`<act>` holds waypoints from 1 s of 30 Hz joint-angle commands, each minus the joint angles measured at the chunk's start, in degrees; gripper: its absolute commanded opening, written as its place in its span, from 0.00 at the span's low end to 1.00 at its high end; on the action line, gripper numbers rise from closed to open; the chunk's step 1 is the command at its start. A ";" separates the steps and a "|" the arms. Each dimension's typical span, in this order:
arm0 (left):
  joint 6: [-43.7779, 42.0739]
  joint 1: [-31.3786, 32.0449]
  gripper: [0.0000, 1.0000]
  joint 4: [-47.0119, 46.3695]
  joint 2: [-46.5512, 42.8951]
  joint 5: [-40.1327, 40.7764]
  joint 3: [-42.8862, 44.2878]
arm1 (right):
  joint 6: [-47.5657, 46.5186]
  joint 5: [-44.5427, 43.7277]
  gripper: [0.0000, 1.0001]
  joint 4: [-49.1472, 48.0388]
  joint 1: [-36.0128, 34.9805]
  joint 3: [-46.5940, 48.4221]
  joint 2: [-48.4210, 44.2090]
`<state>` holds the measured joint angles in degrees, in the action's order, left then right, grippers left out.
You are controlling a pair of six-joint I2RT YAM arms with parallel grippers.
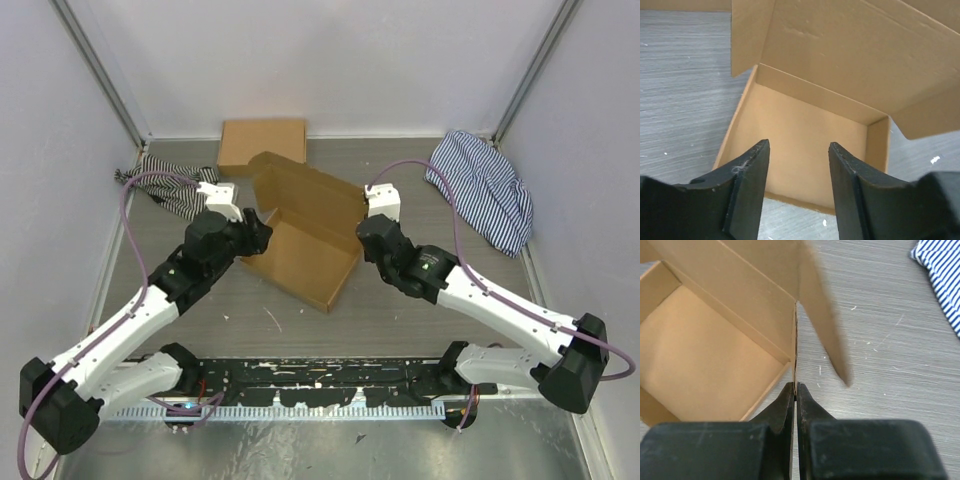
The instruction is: Fold the paper box
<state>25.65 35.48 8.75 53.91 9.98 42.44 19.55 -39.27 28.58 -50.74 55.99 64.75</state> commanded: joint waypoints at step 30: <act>-12.84 -12.43 0.67 -31.13 27.92 -18.66 9.01 | -5.08 20.80 0.01 4.47 10.48 -0.31 -11.03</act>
<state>13.69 23.81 -15.42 80.20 -2.31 47.79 15.94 -20.16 35.27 -40.51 55.37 55.53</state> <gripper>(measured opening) 0.668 0.071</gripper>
